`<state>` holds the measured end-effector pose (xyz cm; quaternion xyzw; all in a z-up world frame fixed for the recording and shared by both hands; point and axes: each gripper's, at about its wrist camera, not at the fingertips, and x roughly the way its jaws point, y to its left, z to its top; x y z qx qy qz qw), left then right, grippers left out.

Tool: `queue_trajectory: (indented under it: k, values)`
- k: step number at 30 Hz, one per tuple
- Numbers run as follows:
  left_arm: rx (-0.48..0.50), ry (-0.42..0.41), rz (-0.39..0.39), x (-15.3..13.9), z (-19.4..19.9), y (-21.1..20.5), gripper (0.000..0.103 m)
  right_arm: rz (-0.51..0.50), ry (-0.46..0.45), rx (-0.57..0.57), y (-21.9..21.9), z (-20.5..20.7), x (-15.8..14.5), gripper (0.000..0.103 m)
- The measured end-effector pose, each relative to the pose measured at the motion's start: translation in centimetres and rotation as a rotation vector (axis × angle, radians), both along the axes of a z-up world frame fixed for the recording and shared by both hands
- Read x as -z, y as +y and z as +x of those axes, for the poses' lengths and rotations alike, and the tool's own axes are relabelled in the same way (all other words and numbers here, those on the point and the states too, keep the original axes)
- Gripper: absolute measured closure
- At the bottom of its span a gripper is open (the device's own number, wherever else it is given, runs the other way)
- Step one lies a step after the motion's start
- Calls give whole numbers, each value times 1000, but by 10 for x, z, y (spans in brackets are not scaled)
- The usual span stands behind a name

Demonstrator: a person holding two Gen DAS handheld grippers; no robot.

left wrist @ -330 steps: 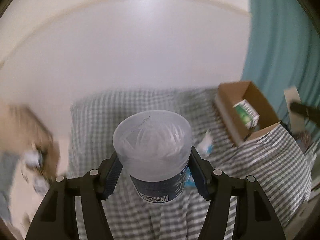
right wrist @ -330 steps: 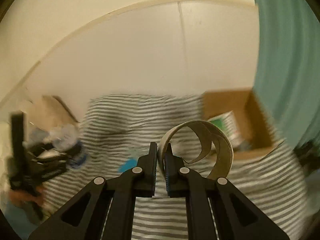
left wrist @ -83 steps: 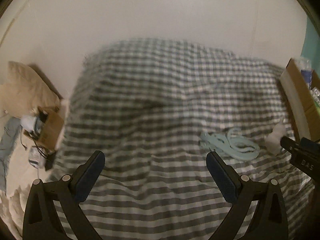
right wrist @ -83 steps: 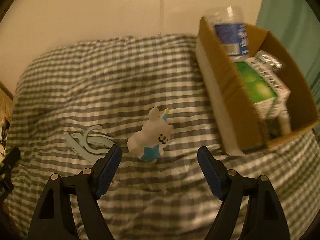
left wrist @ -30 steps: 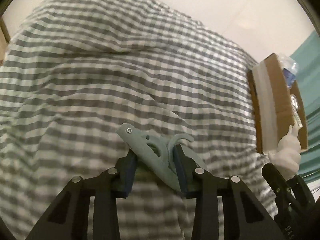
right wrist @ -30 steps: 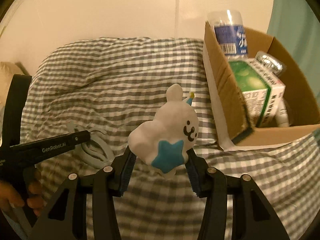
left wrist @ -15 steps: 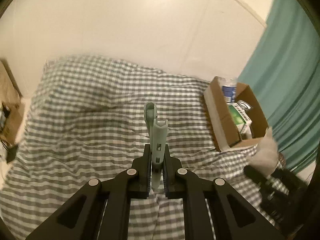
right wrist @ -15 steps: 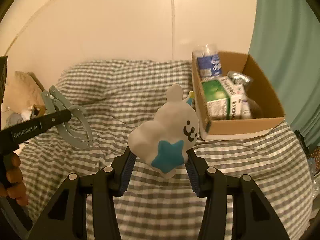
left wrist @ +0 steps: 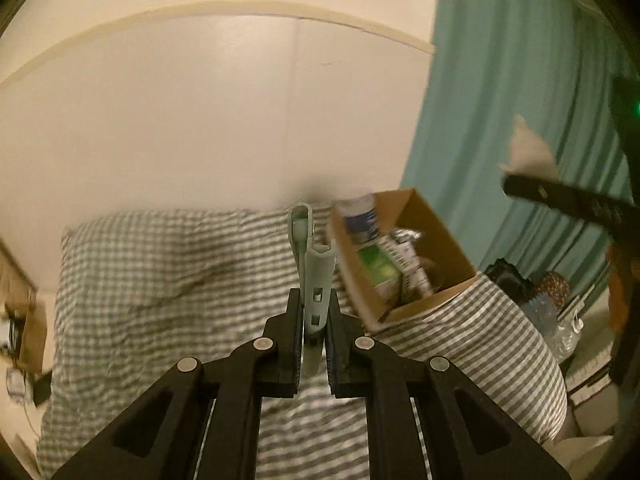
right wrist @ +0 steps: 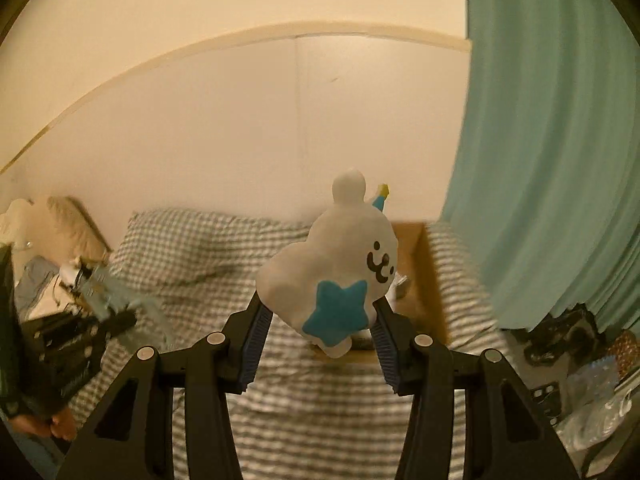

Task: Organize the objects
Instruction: 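Carry the plush toy and green clip into the cardboard box and release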

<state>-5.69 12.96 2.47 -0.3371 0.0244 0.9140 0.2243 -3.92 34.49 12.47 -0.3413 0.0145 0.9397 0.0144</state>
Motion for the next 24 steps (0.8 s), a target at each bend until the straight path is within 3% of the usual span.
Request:
queue_trajectory:
  k: [7, 12, 17, 24]
  values:
    - [75, 34, -41, -17, -37, 77, 94, 5, -16, -6, 47, -50, -1, 55]
    - [136, 2, -73, -2, -71, 140, 94, -49, -80, 11, 88, -82, 43, 55]
    - [200, -4, -182, 27, -95, 199, 94, -44, -167, 10, 112, -104, 89, 55]
    - [191, -27, -211, 41, -132, 226, 94, -146, -170, 7, 138, -125, 120, 55]
